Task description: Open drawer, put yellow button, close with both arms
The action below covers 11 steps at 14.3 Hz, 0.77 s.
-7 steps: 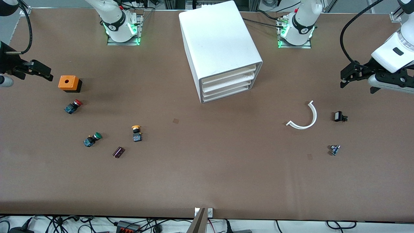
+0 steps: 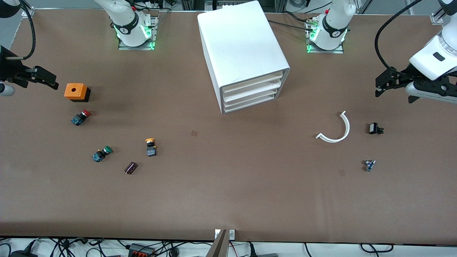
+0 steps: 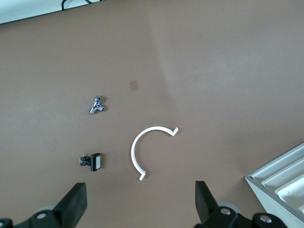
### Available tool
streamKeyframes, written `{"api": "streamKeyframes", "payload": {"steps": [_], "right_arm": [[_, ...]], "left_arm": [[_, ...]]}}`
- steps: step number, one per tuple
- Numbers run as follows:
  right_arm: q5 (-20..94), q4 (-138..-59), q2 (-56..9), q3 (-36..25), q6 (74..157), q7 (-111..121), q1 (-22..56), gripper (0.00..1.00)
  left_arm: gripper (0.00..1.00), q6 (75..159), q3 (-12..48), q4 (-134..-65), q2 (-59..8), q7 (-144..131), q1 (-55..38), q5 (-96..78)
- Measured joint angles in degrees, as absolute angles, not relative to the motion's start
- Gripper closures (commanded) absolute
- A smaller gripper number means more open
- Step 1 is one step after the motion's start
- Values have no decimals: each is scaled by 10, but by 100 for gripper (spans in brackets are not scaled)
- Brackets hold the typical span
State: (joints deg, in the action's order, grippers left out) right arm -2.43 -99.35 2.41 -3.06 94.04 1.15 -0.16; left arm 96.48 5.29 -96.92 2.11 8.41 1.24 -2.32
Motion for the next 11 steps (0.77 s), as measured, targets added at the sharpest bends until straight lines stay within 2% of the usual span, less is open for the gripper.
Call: {"api": "streamKeyframes", "payload": {"steps": [1, 2, 5, 11], "right_arm": [[-24, -996, 17, -30, 941, 13, 3, 0], [-24, -998, 3, -29, 944, 13, 9, 0], [-24, -999, -44, -26, 959, 15, 35, 0], [-19, -998, -109, -25, 1010, 15, 69, 0]], "left_arm": [[0, 883, 56, -972, 13, 87, 1, -65], [0, 835, 60, -973, -1, 85, -15, -85], [0, 817, 66, -968, -30, 80, -37, -89], [0, 793, 63, -942, -45, 82, -34, -139]]}}
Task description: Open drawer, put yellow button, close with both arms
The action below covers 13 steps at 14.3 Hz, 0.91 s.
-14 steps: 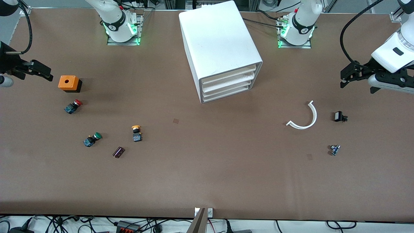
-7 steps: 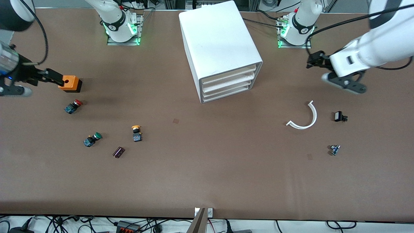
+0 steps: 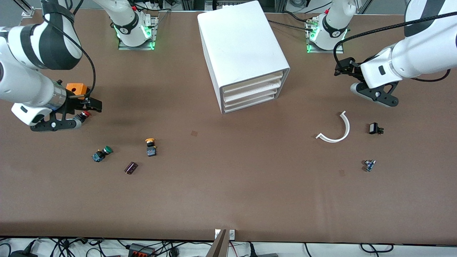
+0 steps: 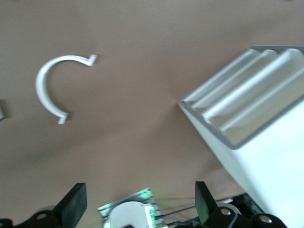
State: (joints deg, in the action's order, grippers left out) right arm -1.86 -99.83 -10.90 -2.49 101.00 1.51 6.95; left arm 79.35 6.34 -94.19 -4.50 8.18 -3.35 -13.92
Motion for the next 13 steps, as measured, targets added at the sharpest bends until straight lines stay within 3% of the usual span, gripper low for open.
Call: {"api": "streamKeyframes", "payload": {"steps": [9, 13], "right_arm": [[26, -999, -222, -25, 1123, 19, 92, 0], [26, -999, -284, -24, 1197, 27, 111, 0]], "left_arm": [[0, 782, 75, -942, -221, 137, -48, -373], [0, 841, 74, -949, -299, 322, -46, -450]]}}
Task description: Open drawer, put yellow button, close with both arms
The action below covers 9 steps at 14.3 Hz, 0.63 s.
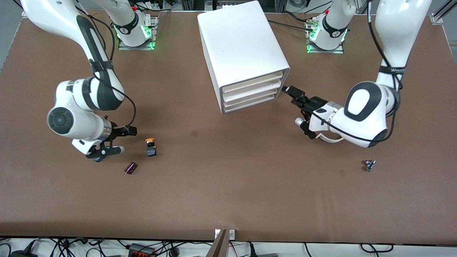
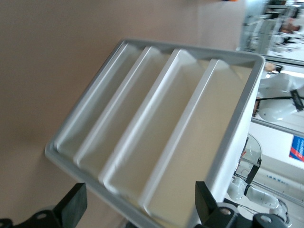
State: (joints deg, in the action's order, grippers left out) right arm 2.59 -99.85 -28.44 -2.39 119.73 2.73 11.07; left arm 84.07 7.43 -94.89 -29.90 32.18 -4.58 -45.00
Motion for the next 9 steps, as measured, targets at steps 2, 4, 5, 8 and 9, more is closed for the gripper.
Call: {"api": "streamKeyframes", "payload": {"steps": [2, 4, 5, 8, 9], "right_arm": [[28, -993, -305, -24, 1235, 27, 119, 0], [29, -972, -326, -23, 1246, 27, 125, 0], [30, -960, -336, -21, 1246, 27, 127, 0], [31, -937, -369, -11, 1265, 27, 131, 0], [31, -935, -380, -6, 1275, 27, 132, 0]], "left_arm": [[0, 846, 74, -972, -310, 381, -43, -503], [3, 846, 74, -1002, -310, 426, -42, -539], [8, 846, 74, -1014, -310, 438, -42, -547], [22, 846, 79, -1037, -309, 453, -42, -559], [22, 849, 85, -1044, -306, 455, -42, -562]]}}
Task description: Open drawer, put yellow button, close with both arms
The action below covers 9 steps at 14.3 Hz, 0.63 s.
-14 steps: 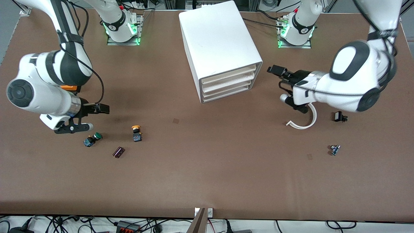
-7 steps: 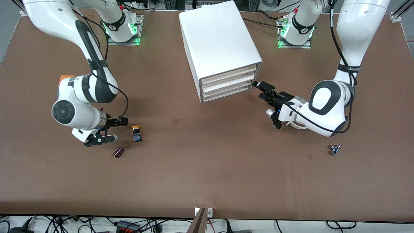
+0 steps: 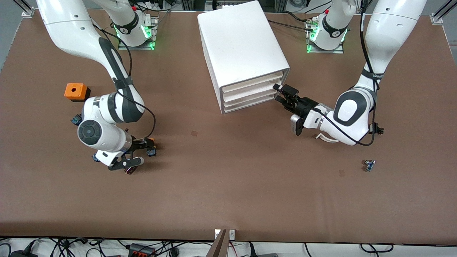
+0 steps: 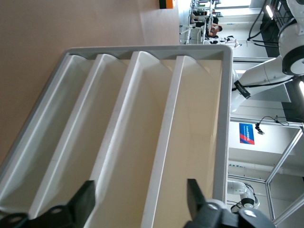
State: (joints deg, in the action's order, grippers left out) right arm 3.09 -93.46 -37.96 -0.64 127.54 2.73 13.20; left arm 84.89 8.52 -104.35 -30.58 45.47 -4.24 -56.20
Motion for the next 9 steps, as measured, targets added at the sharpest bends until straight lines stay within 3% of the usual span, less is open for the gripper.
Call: {"api": "streamKeyframes", "payload": {"steps": [6, 7, 8, 9], "right_arm": [[31, -931, -414, -2, 1289, 27, 136, 0], [31, -931, -416, -1, 1289, 27, 138, 0], [31, -931, -418, 0, 1289, 27, 140, 0], [31, -931, -419, 1, 1289, 27, 142, 0]], "left_arm": [[32, 911, 139, -1101, -278, 455, -44, -574], [40, 927, 151, -1107, -277, 455, -44, -574], [62, 945, 159, -1112, -277, 455, -45, -576], [74, 953, 165, -1115, -277, 455, -45, -576]]}}
